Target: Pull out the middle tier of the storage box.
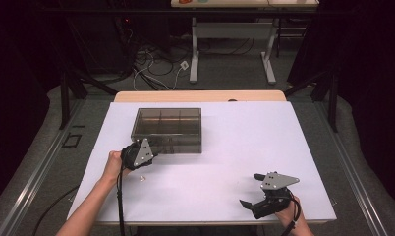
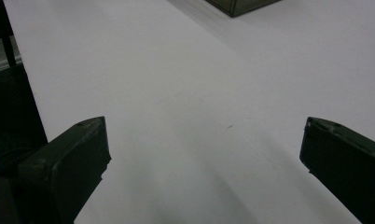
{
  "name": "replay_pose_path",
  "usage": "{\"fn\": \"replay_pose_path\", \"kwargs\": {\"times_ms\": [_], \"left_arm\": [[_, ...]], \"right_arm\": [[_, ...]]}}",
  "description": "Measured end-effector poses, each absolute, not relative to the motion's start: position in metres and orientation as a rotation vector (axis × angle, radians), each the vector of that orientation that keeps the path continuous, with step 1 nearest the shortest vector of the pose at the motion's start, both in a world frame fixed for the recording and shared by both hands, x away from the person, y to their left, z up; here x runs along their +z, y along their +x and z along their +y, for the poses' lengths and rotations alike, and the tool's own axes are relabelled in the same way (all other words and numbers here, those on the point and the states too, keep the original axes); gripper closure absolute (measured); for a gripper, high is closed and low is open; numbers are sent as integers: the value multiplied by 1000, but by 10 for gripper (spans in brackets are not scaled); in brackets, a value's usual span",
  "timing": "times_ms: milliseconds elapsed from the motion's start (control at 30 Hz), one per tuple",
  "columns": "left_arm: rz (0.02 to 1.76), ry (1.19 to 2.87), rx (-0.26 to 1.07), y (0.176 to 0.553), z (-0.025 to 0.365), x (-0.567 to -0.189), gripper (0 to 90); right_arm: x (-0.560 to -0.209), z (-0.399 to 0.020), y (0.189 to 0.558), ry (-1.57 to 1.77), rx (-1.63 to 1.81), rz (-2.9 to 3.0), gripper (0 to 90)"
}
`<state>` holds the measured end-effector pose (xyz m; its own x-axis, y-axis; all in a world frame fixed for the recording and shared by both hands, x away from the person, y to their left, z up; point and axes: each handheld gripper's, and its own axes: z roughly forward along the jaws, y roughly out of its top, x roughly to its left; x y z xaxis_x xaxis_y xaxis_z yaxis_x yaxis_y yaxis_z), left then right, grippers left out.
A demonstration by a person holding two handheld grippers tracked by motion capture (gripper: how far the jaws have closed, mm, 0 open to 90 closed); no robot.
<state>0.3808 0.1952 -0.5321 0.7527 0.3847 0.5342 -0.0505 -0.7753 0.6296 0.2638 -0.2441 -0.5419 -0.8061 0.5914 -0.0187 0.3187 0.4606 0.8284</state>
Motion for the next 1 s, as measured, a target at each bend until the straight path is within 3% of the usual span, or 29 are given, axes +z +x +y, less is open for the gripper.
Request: {"fn": "replay_pose_path", "kwargs": {"times_ms": [367, 1000], "left_arm": [[289, 2302, 888, 382, 195, -532, 714], [325, 2289, 799, 380, 199, -530, 716]], "right_arm": [[-541, -244, 263, 779, 1268, 2400, 8], [-541, -246, 264, 786, 1267, 2400, 8]]}}
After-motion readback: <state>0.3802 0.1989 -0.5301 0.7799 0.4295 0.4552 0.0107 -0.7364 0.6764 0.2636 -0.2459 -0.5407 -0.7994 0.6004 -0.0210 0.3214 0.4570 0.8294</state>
